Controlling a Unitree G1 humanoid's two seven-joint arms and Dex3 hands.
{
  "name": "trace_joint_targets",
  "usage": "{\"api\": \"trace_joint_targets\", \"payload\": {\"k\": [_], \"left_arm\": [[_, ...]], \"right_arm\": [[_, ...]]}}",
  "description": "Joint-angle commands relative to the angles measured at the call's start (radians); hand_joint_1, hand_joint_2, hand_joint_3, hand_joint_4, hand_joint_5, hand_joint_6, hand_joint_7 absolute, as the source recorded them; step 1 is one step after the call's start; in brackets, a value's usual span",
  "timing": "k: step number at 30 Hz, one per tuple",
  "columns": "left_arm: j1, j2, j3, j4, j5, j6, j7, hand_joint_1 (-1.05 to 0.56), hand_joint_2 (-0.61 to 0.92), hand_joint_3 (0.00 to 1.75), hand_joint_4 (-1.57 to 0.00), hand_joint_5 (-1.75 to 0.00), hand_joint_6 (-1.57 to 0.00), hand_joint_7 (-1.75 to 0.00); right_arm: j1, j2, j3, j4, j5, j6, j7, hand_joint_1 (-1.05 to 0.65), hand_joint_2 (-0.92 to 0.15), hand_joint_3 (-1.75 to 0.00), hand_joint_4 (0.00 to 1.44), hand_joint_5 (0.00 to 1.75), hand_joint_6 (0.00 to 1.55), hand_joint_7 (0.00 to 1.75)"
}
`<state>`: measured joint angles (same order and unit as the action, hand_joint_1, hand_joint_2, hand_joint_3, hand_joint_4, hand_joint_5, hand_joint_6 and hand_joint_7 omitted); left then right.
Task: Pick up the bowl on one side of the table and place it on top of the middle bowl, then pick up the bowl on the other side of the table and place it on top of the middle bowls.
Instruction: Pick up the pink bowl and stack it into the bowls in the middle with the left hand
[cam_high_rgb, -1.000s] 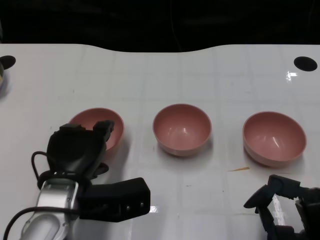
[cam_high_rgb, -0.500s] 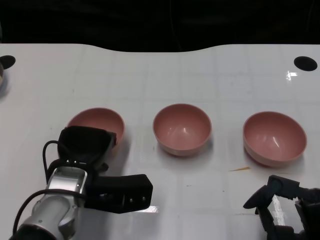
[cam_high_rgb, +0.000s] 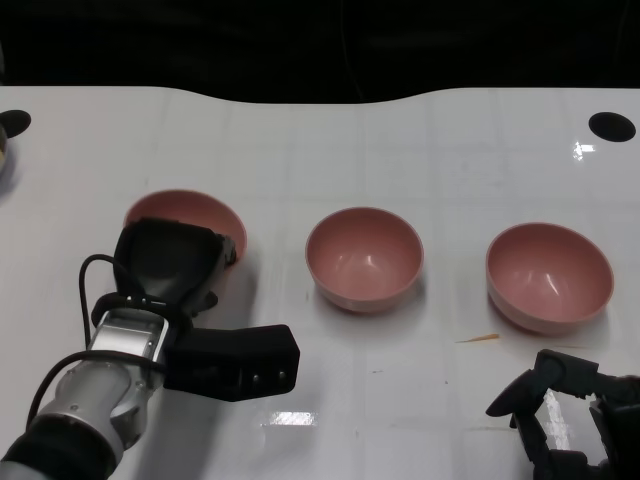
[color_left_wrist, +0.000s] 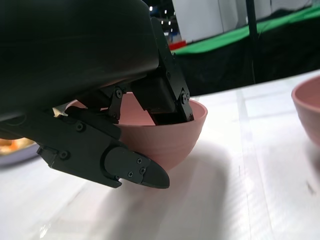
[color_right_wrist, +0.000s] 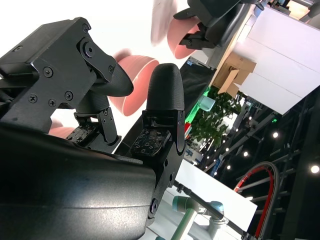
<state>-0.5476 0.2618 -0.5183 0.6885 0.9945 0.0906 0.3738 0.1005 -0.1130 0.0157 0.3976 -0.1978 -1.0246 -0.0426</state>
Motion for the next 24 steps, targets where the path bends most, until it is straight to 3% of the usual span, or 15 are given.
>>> {"api": "trace_joint_targets", "payload": {"k": [1,2,3,4,5,6,9,10,14,24], "left_arm": [[-0.013,0.037,-0.001,-0.050,0.002,-0.032,0.068,-0.28,0.88,0.14,-0.87,-1.75,-1.19,-0.10],[-0.011,0.041,0.002,-0.068,-0.003,-0.046,0.080,-0.27,0.89,0.14,-0.87,-1.75,-1.22,-0.13],[-0.008,0.044,0.005,-0.085,-0.006,-0.056,0.089,-0.27,0.90,0.17,-0.87,-1.75,-1.08,-0.54],[-0.006,0.045,0.007,-0.106,-0.009,-0.063,0.093,-0.26,0.88,0.21,-0.86,-1.75,-0.86,-1.10],[-0.005,0.044,0.008,-0.121,-0.010,-0.066,0.094,-0.25,0.86,0.23,-0.86,-1.75,-0.77,-1.36],[-0.006,0.043,0.007,-0.132,-0.008,-0.070,0.098,-0.25,0.84,0.24,-0.86,-1.75,-0.72,-1.48],[-0.012,0.037,0.010,-0.149,-0.023,-0.116,0.120,-0.23,0.73,0.40,-0.87,-1.75,-0.71,-1.60],[-0.013,0.034,0.013,-0.149,-0.032,-0.135,0.133,-0.21,0.58,0.67,-0.88,-1.75,-0.69,-1.69],[-0.030,0.007,0.024,-0.134,-0.076,-0.216,0.162,-0.21,0.37,1.06,-0.89,-1.75,-0.68,-1.74],[-0.093,-0.076,0.006,-0.049,-0.144,-0.351,0.152,-0.24,0.36,1.22,-0.94,-1.75,-0.73,-1.72]], "right_arm": [[-0.006,-0.009,-0.005,0.004,0.015,-0.013,0.000,0.05,-0.36,-1.34,0.82,1.49,0.85,1.14],[-0.006,-0.009,-0.005,0.004,0.015,-0.011,0.000,0.05,-0.36,-1.35,0.82,1.49,0.85,1.14],[-0.006,-0.009,-0.006,0.005,0.013,-0.011,-0.001,0.05,-0.36,-1.35,0.82,1.49,0.85,1.14],[-0.005,-0.010,-0.006,0.003,0.009,-0.008,-0.002,0.05,-0.35,-1.36,0.82,1.48,0.84,1.14],[-0.005,-0.010,-0.006,0.002,0.010,-0.008,-0.001,0.05,-0.35,-1.36,0.82,1.48,0.84,1.15],[-0.005,-0.010,-0.004,0.002,0.015,-0.007,0.002,0.05,-0.35,-1.37,0.82,1.49,0.84,1.15],[-0.005,-0.010,0.000,0.002,0.025,-0.005,0.009,0.05,-0.35,-1.37,0.81,1.49,0.84,1.15],[-0.006,-0.011,0.000,0.005,0.027,-0.007,0.011,0.06,-0.35,-1.37,0.81,1.50,0.84,1.15],[-0.007,-0.011,-0.006,0.009,0.013,-0.010,0.006,0.05,-0.35,-1.36,0.81,1.51,0.84,1.16],[-0.003,-0.008,-0.008,0.000,0.011,0.000,0.003,0.07,-0.35,-1.37,0.82,1.49,0.85,1.15]]}}
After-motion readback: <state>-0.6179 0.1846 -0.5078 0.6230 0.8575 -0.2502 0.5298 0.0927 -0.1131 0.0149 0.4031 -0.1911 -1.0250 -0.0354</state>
